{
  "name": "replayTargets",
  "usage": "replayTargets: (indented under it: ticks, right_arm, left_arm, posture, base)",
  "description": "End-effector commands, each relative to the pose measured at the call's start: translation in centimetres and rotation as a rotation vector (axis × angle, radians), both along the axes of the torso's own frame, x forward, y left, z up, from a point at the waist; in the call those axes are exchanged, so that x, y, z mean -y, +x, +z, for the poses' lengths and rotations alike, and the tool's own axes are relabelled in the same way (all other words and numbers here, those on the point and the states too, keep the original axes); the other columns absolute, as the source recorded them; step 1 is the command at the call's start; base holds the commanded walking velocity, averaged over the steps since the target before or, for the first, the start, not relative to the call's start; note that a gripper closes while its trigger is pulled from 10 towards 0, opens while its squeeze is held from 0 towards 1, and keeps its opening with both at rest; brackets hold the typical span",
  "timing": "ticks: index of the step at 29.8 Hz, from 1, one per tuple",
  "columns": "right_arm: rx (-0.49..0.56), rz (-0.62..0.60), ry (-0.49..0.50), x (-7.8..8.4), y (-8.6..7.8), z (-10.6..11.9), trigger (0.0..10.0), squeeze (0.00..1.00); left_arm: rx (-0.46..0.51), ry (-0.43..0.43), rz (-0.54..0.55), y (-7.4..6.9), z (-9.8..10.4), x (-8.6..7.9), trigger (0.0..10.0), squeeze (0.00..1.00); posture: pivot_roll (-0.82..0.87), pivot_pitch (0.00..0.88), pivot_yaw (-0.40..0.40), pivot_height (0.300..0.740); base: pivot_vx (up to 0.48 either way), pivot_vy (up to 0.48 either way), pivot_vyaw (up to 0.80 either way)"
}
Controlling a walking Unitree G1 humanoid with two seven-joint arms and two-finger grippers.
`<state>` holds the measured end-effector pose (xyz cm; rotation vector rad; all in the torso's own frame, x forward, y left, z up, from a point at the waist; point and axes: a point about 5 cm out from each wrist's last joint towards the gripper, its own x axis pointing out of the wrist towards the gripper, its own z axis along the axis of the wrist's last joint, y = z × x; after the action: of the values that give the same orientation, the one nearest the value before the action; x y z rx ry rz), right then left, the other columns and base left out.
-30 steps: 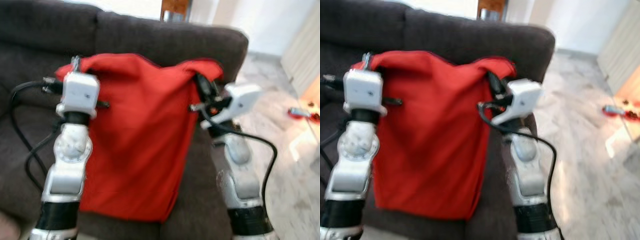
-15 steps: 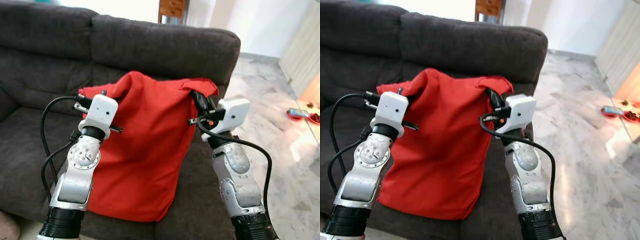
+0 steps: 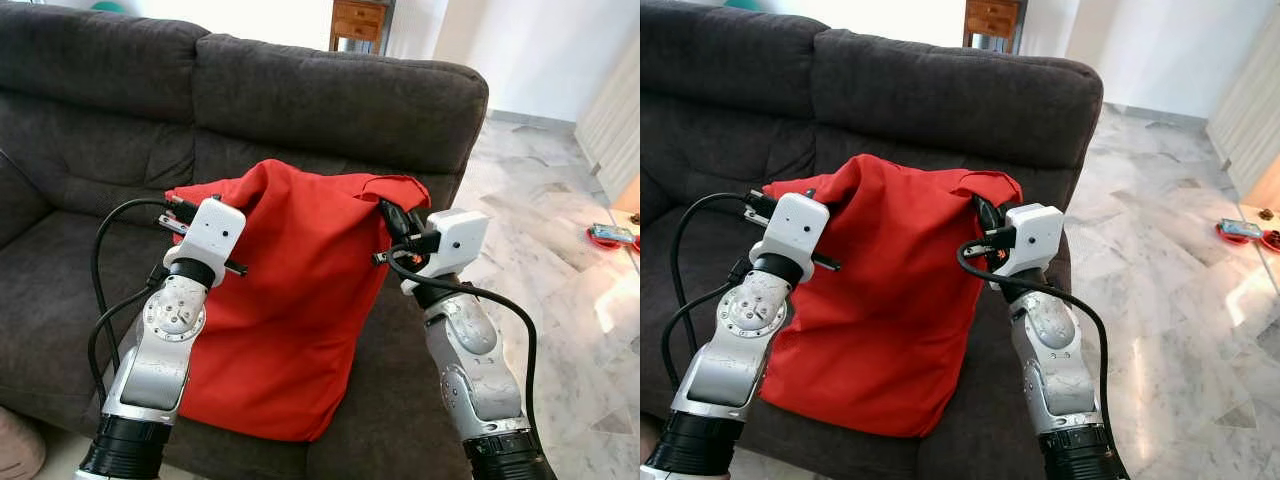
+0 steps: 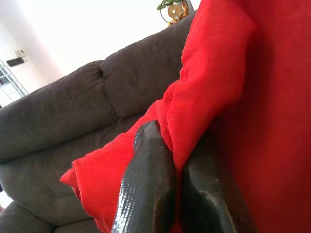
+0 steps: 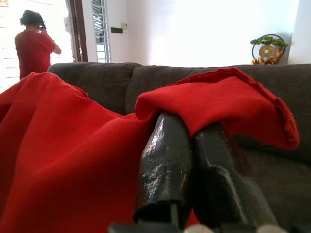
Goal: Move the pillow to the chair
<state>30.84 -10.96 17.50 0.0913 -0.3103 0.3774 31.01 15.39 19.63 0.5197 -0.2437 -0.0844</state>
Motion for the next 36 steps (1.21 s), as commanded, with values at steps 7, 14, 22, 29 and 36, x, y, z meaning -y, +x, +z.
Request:
replayTargets:
  ticks: [7,14,22,29,36]
  right_arm:
    - [0.021,0.005,0.002,0.0,0.0,0.4,10.0,1.0]
    - [0.022,-0.028,-0.01,0.3,0.1,0.3,10.0,0.67]
    - [-0.092,-0.211,-0.066,3.9,0.9,-3.0,10.0,0.0]
    - [-0.327,-0.435,-0.149,9.6,0.0,-8.9,10.0,0.0]
    - [-0.594,-0.621,-0.228,14.8,-3.7,-15.0,10.0,0.0]
  left_arm:
    - [-0.017,0.001,-0.014,0.0,-0.3,0.5,10.0,1.0]
    - [-0.023,0.007,-0.001,0.0,-0.5,0.3,10.0,1.0]
    - [-0.16,0.027,0.047,-0.3,-4.7,-1.3,10.0,0.0]
    - [-0.333,-0.026,0.169,-1.7,-10.1,-4.3,10.0,0.0]
    - [-0.476,-0.042,0.267,-4.1,-14.8,-6.6,10.0,0.0]
  posture:
    - [0.08,0.034,-0.079,0.74]
    - [0.08,0.036,-0.079,0.74]
    - [0.08,0.032,-0.076,0.74]
    - [0.07,0.026,-0.077,0.74]
    - [0.07,0.014,-0.075,0.74]
  base:
    - [0.0,0.0,0.0]
    - [0.0,0.0,0.0]
    - [0.0,0.0,0.0]
    - [0.0,0.0,0.0]
    - [0.0,0.0,0.0]
